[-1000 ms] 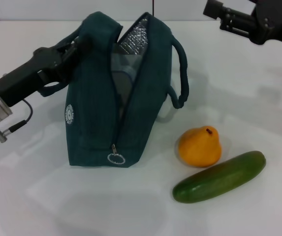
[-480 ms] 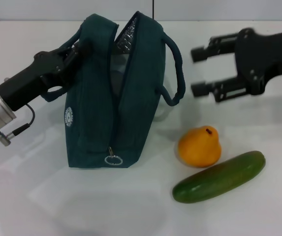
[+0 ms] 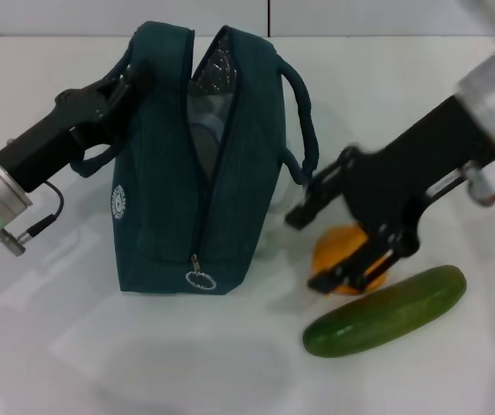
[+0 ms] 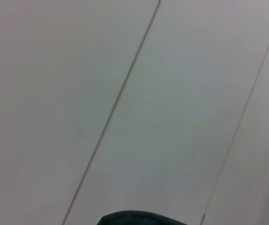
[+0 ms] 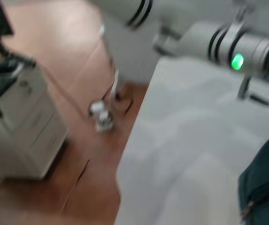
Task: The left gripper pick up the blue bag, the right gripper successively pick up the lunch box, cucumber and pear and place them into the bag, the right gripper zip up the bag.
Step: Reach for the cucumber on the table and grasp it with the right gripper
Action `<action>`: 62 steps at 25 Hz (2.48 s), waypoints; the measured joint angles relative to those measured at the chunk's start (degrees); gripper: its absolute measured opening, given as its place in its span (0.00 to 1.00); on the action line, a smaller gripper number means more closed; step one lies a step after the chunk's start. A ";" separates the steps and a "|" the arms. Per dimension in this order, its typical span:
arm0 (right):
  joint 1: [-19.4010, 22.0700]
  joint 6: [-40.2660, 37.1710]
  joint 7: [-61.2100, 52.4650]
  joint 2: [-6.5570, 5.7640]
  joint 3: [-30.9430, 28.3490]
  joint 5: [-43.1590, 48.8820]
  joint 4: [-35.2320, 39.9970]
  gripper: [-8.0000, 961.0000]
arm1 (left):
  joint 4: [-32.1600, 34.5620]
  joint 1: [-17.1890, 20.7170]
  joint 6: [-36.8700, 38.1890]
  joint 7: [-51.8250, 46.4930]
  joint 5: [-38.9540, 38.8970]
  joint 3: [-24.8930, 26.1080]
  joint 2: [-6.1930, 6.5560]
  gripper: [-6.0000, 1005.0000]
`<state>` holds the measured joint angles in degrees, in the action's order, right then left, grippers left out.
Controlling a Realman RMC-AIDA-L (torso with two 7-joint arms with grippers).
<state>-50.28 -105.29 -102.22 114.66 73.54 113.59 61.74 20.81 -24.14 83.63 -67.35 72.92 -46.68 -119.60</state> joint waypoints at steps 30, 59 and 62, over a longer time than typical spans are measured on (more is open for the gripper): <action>-8.09 15.66 -4.76 1.54 30.81 6.73 -7.11 0.78 | -0.95 -0.90 -4.47 2.16 -1.84 0.01 -0.10 0.05; -8.79 21.50 -8.60 1.53 42.32 9.67 -6.04 0.76 | -0.95 -1.36 -5.85 2.66 -3.24 0.01 0.08 0.05; -8.76 21.53 -8.67 1.53 42.37 9.69 -5.91 0.74 | -0.94 -1.36 -5.85 2.70 -3.24 0.01 0.07 0.05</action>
<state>-59.04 -83.75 -110.89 116.19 115.90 123.29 55.83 19.86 -25.49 77.78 -64.65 69.68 -46.67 -119.53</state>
